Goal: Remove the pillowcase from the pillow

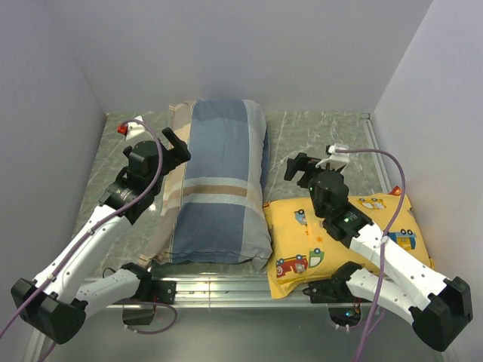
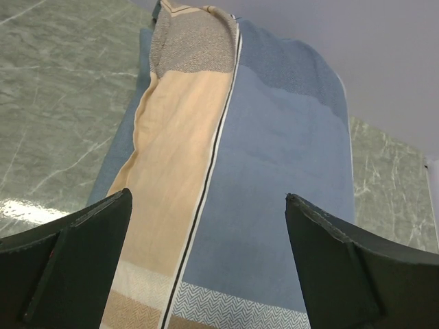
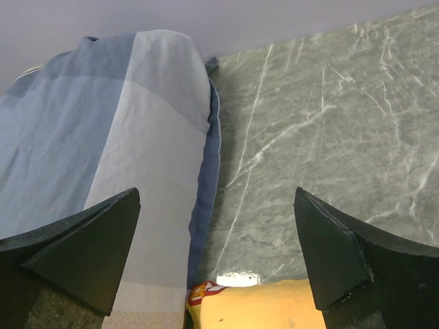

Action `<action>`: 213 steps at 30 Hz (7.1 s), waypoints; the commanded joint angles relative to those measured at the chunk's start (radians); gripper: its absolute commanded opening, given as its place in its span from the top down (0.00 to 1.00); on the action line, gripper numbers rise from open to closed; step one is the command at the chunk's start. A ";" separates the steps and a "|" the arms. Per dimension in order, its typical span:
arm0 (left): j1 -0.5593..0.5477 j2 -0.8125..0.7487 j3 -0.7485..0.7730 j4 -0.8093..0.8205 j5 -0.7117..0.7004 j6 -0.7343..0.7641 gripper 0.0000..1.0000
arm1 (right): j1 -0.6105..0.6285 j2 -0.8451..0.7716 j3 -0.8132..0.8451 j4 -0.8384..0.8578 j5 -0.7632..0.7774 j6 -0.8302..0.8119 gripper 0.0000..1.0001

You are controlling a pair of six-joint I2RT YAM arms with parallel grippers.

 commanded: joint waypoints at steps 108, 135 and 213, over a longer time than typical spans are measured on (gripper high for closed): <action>0.299 0.465 0.529 -0.103 0.216 0.043 0.58 | 0.054 0.527 0.840 -0.094 -0.418 0.018 1.00; -0.106 0.346 0.297 0.024 0.292 0.080 0.19 | -0.100 0.963 1.276 -0.395 -0.493 0.019 0.27; -0.424 0.740 0.373 0.214 -0.417 -0.179 1.00 | -0.270 0.597 0.632 -0.206 -1.033 0.227 0.70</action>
